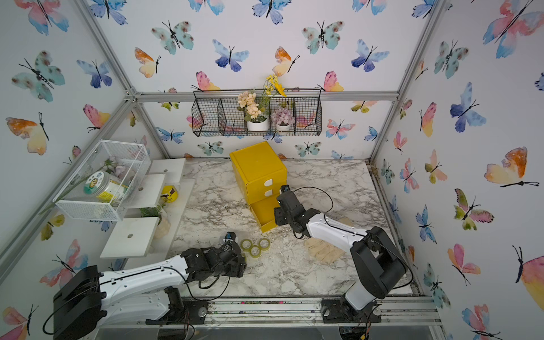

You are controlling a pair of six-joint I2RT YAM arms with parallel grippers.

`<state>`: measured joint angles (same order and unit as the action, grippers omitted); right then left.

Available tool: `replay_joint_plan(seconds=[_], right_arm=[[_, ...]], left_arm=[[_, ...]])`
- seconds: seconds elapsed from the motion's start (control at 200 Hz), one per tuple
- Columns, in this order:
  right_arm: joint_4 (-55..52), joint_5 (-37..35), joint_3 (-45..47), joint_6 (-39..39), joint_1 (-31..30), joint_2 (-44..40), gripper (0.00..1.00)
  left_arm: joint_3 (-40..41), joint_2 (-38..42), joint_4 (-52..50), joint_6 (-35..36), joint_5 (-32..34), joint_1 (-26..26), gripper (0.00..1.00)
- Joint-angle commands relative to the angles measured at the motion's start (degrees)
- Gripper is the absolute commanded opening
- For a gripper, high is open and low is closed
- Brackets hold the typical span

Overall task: Place the transparent tape into the drawer according to color
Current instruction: Pick up the tape at the center of the board.

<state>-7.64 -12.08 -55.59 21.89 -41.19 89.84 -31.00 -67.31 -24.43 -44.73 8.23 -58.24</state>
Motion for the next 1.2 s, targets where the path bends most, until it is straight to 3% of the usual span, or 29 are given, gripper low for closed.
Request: replay_joint_plan(seconds=[0.0, 0.25, 0.556, 0.711, 0.971, 1.196], right_arm=[[0.62, -1.10, 0.76, 0.52, 0.14, -1.75, 0.65], [0.79, -1.63, 1.01, 0.35, 0.14, -2.52, 0.65], [1.37, -1.99, 1.19, 0.26, 0.13, -2.83, 0.65], [1.50, -2.32, 1.20, 0.32, 0.14, -2.66, 0.65], [1.78, -2.25, 1.32, 0.50, 0.13, -2.73, 0.65], [2.13, -1.91, 2.04, 1.35, 0.15, -4.36, 0.65]], left_arm=[[-1.59, -3.29, 1.76, 1.91, 2.58, 0.84, 0.79], [-3.70, -9.16, 3.04, 3.75, 3.64, 0.85, 0.75], [-4.59, -12.78, 3.60, 4.59, 3.57, 0.67, 0.63], [-4.73, -13.46, 3.73, 4.57, 3.64, 0.67, 0.52], [-5.36, -7.09, -0.24, 3.27, 2.51, 0.52, 0.45], [-10.06, 1.50, -8.08, 2.16, 2.45, -0.74, 0.45]])
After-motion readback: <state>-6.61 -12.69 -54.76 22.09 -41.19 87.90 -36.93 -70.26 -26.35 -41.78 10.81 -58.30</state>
